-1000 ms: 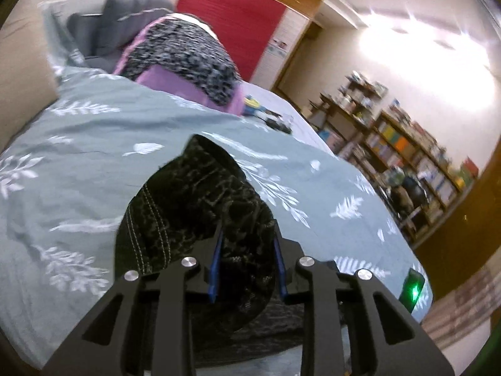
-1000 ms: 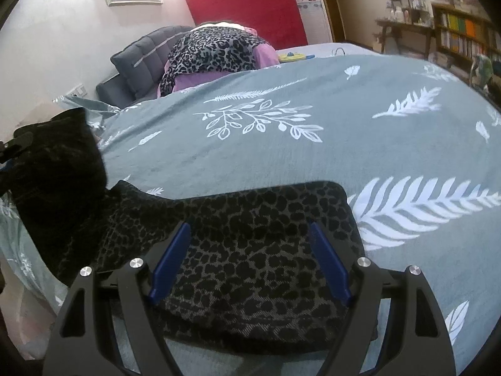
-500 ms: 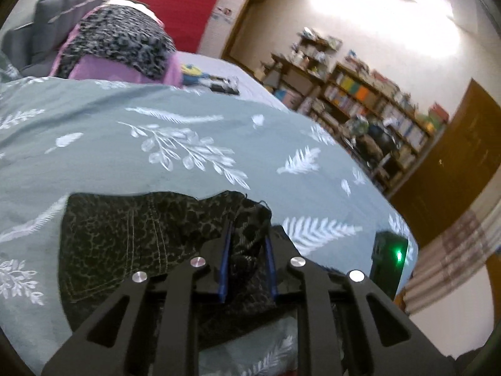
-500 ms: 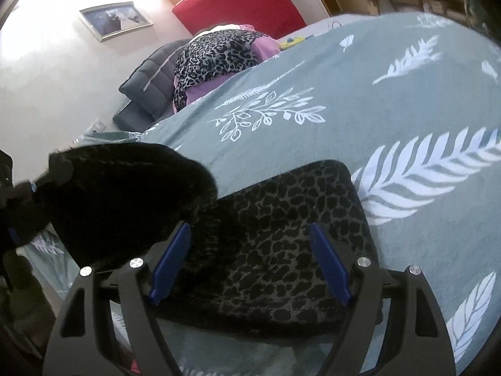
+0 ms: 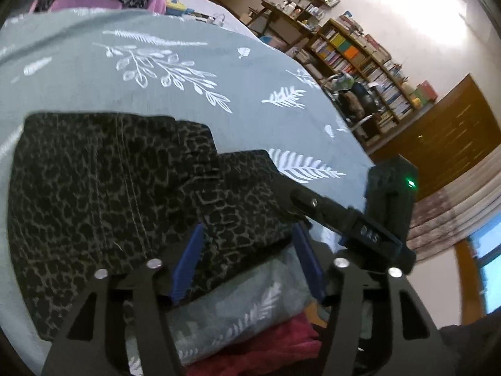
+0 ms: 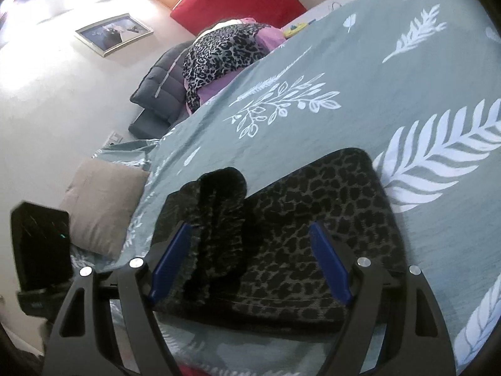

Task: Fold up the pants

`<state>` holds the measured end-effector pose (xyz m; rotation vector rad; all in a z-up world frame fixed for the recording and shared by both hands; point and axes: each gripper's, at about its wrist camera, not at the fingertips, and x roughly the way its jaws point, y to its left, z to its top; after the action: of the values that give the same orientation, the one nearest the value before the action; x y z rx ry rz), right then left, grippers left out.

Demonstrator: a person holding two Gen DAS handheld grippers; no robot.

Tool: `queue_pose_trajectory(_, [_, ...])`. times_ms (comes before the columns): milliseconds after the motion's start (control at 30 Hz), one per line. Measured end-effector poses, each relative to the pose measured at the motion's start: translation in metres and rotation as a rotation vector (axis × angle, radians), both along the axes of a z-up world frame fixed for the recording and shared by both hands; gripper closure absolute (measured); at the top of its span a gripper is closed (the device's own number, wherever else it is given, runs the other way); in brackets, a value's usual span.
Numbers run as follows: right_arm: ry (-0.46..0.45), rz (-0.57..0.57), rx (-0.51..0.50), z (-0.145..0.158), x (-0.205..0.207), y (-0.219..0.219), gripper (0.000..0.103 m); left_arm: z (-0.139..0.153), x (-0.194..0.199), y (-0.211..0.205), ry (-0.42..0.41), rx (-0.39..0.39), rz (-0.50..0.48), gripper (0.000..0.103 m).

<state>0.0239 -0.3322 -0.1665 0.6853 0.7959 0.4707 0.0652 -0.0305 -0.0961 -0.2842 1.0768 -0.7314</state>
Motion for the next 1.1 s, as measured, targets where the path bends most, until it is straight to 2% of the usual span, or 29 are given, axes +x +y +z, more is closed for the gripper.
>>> queue_pose_trajectory(167, [0.017, 0.064, 0.049, 0.003, 0.008, 0.011, 0.023, -0.002, -0.001, 0.023, -0.018, -0.003, 0.060, 0.042])
queue_pose_trajectory(267, [0.031, 0.113, 0.034, 0.002, 0.015, 0.026, 0.023, 0.001, -0.003, 0.037, -0.034, 0.013, 0.103, 0.042])
queue_pose_trajectory(367, [0.042, 0.145, 0.006, 0.000, 0.022, 0.040, 0.023, 0.002, -0.005, 0.051, -0.084, 0.094, 0.168, 0.040])
queue_pose_trajectory(433, [0.052, 0.159, -0.020, -0.004, 0.027, 0.048, 0.023, 0.001, -0.006, 0.059, -0.107, 0.139, 0.210, 0.035])
queue_pose_trajectory(533, [0.061, 0.172, -0.053, -0.008, 0.033, 0.057, 0.023, -0.001, -0.003, 0.073, -0.104, 0.161, 0.262, 0.034])
queue_pose_trajectory(633, [0.068, 0.190, -0.082, -0.012, 0.036, 0.065, 0.023, -0.006, 0.001, 0.087, -0.087, 0.155, 0.304, 0.031])
queue_pose_trajectory(867, [0.075, 0.238, -0.127, -0.018, 0.039, 0.086, 0.023, -0.013, 0.002, 0.116, -0.053, 0.145, 0.372, 0.030])
queue_pose_trajectory(933, [0.079, 0.261, -0.110, -0.018, 0.039, 0.090, 0.028, -0.015, 0.002, 0.120, -0.055, 0.168, 0.388, 0.030])
queue_pose_trajectory(1033, [0.086, 0.267, -0.106, -0.020, 0.040, 0.093, 0.032, -0.019, 0.002, 0.124, -0.075, 0.247, 0.409, 0.030])
queue_pose_trajectory(1100, [0.095, 0.257, -0.107, -0.022, 0.043, 0.092, 0.041, -0.022, 0.002, 0.127, -0.073, 0.250, 0.413, 0.030])
